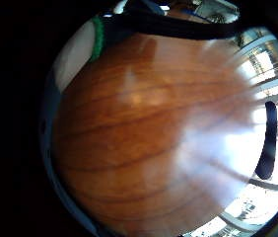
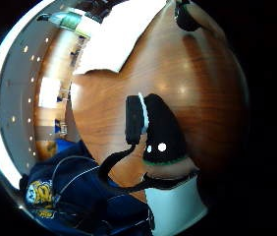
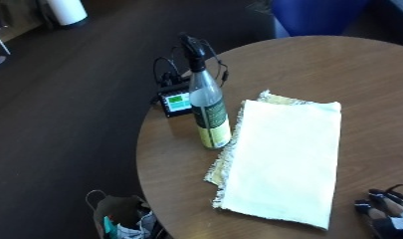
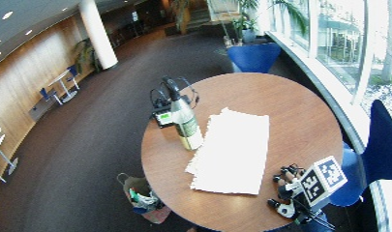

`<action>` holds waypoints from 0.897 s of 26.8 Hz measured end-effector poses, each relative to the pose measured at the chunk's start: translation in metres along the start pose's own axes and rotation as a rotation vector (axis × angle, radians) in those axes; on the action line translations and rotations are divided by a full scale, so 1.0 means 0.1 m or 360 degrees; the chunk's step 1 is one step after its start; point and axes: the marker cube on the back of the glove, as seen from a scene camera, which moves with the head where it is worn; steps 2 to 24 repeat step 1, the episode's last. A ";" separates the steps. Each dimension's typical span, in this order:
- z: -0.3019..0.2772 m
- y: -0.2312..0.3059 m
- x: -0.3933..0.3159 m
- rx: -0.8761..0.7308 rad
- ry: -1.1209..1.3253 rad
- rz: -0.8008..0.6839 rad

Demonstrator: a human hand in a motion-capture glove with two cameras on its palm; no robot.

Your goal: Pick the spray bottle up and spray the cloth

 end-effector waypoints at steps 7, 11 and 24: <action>-0.02 0.01 0.02 0.0005 0.0008 0.0008; -0.02 0.01 0.02 0.0005 0.0008 0.0008; -0.02 0.01 0.02 0.0005 0.0008 0.0008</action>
